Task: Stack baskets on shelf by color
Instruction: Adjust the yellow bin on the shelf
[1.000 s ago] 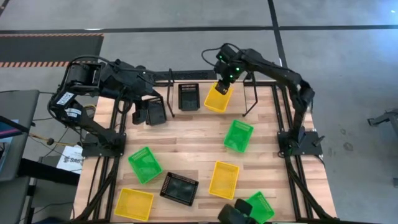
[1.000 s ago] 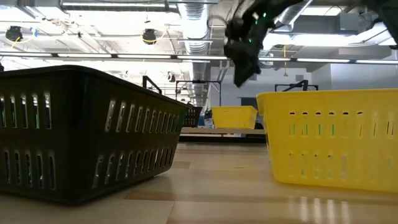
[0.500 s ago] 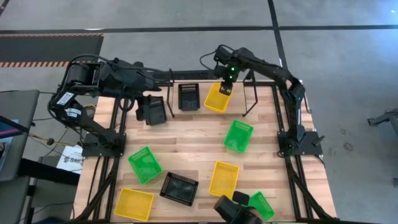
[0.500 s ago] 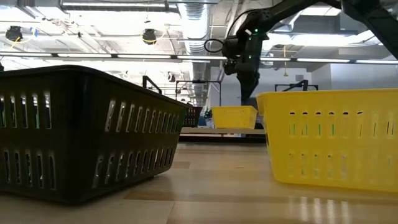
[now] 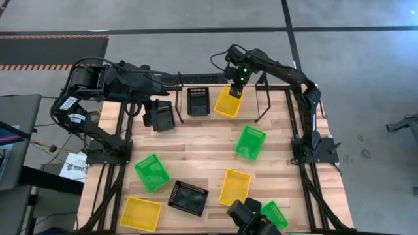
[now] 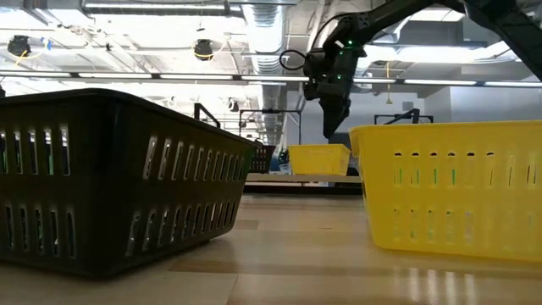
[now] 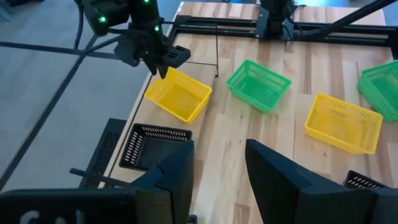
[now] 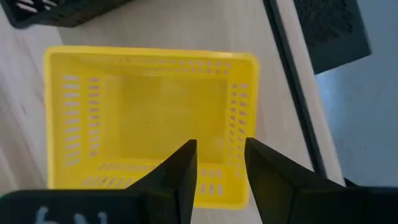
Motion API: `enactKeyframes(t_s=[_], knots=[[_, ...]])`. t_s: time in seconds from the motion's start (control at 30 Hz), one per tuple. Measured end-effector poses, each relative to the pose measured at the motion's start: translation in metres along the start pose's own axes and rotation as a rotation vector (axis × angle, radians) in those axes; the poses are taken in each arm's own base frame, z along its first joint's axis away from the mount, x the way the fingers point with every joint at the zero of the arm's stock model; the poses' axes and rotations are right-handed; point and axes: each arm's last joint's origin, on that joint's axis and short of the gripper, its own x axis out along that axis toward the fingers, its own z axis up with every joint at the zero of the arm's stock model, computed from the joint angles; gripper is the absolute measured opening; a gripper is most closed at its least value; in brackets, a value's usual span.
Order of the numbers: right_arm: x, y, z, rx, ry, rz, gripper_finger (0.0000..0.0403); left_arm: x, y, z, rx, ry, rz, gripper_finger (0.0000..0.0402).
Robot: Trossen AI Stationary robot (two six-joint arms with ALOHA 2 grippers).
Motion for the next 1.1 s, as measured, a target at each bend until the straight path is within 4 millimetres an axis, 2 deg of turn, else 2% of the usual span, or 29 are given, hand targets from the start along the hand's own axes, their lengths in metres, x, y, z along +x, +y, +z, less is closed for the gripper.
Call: enactKeyframes(t_s=[0.27, 0.47, 0.63, 0.87, 0.97, 1.1], knots=[[0.000, -0.004, 0.001, 0.014, -0.040, 0.041, 0.0151, 0.000, 0.000, 0.000, -0.010, 0.000, 0.000, 0.0132], [0.013, -0.011, 0.001, 0.036, -0.017, 0.048, 0.0150, 0.000, 0.000, 0.000, -0.020, 0.001, 0.000, 0.0132], [0.034, -0.013, 0.000, 0.047, 0.038, 0.090, 0.0148, 0.000, 0.000, 0.000, -0.024, 0.001, 0.000, 0.0132], [0.042, -0.012, 0.002, 0.010, 0.045, 0.094, 0.0138, 0.000, 0.000, 0.000, -0.024, 0.001, 0.000, 0.0132], [0.040, -0.012, 0.002, 0.000, 0.037, 0.090, 0.0125, 0.000, 0.000, 0.000, -0.019, 0.001, 0.000, 0.0132], [0.040, -0.012, 0.001, 0.002, 0.042, 0.092, 0.0085, 0.000, 0.000, 0.000, -0.019, 0.001, 0.000, 0.0132]])
